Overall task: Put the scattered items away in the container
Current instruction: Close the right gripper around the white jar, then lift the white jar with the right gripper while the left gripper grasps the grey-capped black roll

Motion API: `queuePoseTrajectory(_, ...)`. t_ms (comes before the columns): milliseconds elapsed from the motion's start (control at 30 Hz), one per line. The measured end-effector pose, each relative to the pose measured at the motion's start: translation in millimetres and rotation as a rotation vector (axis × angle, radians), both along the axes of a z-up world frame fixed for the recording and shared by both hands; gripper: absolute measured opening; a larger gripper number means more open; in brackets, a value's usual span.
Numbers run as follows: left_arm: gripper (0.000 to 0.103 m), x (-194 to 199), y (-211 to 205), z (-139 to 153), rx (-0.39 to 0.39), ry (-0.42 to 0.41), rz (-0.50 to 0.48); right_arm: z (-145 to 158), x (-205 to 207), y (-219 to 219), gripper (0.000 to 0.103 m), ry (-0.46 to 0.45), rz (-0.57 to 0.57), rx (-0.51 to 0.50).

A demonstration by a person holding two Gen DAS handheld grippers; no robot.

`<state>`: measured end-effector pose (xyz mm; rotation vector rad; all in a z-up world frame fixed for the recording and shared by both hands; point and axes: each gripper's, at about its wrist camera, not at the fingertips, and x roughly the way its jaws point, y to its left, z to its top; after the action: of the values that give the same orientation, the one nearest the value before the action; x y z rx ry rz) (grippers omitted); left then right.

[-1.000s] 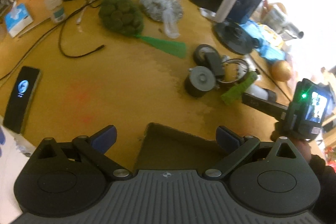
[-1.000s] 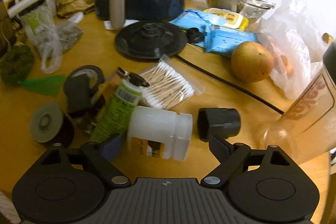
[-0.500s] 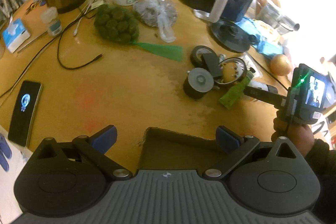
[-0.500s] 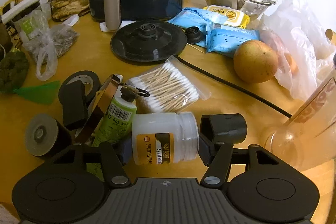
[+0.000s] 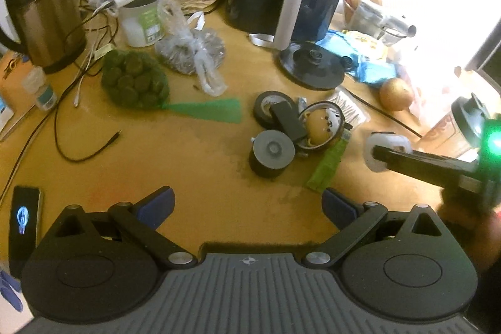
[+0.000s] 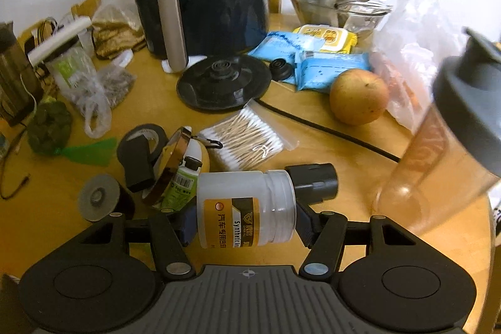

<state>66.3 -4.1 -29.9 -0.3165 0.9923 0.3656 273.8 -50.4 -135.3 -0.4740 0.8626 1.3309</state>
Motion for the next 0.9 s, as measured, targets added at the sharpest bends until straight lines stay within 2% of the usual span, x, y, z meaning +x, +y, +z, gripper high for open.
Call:
queuePoseTrajectory(233,0.103,20.6,4.5,-8.4,0.059,0.000,-0.037,18.2,10.4,-31.1,0.063,0.052,-0.023,0.022)
queuePoseTrajectory(433,0.103,40.5,8.2,-24.6,0.140,0.013,-0.070,27.4,17.4,-54.4,0.063,0.115,-0.077,0.016)
queuePoseTrajectory(600,0.102,58.1,14.0,-45.5,0.124,0.031,-0.120,33.0,18.1,-68.5,0.063,0.134,-0.102,0.025)
queuePoseTrajectory(667,0.089,64.7,13.7,-53.1,0.125,0.040,-0.131,35.3,18.7,-73.0,0.063,0.136,-0.115,0.029)
queuePoseTrajectory(900,0.085,85.8,11.2,-79.2,0.100,0.072,-0.156,38.4,21.0,-88.9,0.063,0.144,-0.163,0.035)
